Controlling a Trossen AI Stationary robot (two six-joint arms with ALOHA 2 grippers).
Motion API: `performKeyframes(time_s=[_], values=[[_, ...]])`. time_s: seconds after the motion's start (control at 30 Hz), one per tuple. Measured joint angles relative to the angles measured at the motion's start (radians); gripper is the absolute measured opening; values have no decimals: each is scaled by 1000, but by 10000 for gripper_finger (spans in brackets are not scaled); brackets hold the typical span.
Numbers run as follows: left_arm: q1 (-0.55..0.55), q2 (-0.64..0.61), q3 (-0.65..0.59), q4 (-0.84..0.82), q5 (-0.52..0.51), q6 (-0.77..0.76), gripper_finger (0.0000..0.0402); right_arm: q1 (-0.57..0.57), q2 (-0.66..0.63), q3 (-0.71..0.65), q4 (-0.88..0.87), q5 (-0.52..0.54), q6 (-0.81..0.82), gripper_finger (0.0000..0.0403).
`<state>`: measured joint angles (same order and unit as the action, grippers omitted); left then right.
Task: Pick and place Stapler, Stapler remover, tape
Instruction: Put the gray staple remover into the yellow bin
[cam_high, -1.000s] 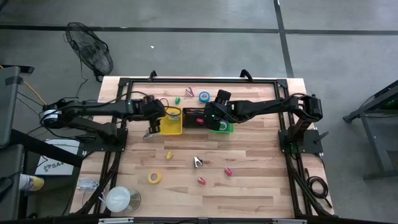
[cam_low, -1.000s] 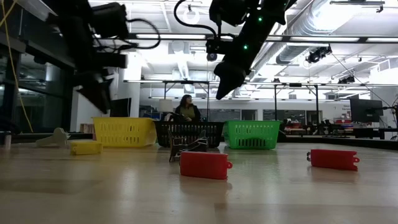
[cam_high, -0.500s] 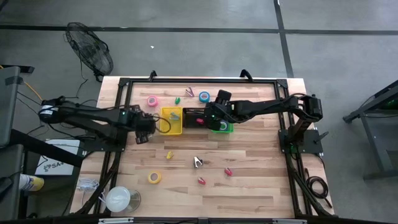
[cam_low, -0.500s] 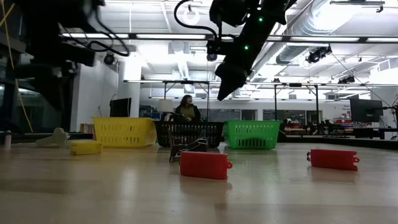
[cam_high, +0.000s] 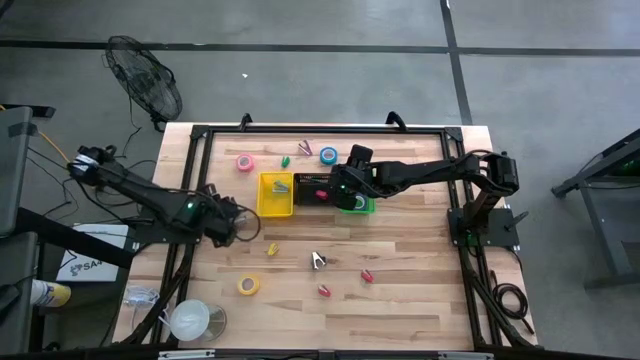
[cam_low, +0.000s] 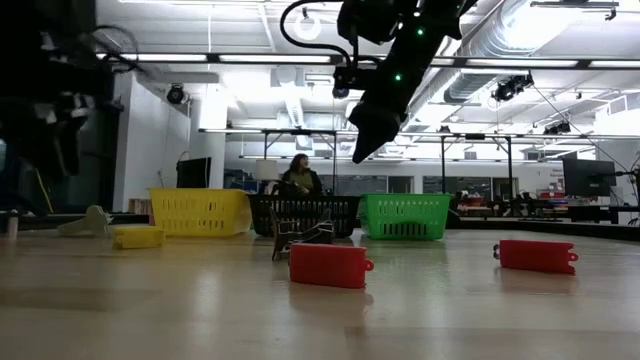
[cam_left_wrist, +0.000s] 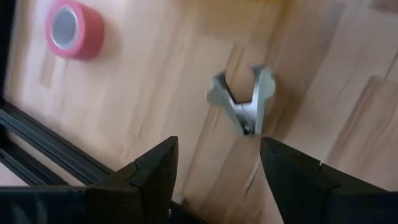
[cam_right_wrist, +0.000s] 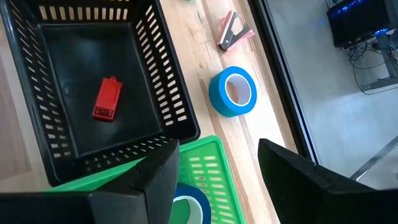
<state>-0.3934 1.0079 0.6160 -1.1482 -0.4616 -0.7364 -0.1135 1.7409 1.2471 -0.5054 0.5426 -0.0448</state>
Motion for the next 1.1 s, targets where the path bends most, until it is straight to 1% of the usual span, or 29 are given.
performKeyframes(time_s=[0.13,0.2,0.37,0.47,0.6,0.8,0.9,1.1], values=[[-35,-42,-23,36,-44,-13,222,0,0,0,-1,0,-6,209],[-34,-59,-32,31,-44,-10,222,0,0,0,-6,0,-6,209],[-33,-124,-67,97,-39,6,222,0,0,0,-13,0,-6,209],[-32,-149,-75,136,-54,-27,222,0,0,0,-13,0,-6,209],[-32,-149,-76,162,-69,-47,222,0,0,0,-10,0,-6,209],[-32,-139,-76,161,-63,-65,222,0,0,0,-10,0,-11,209],[-32,-131,-76,163,-42,-58,223,0,0,0,-10,0,-15,209],[-32,-86,-76,198,-21,-55,241,0,0,0,-26,0,-32,209]])
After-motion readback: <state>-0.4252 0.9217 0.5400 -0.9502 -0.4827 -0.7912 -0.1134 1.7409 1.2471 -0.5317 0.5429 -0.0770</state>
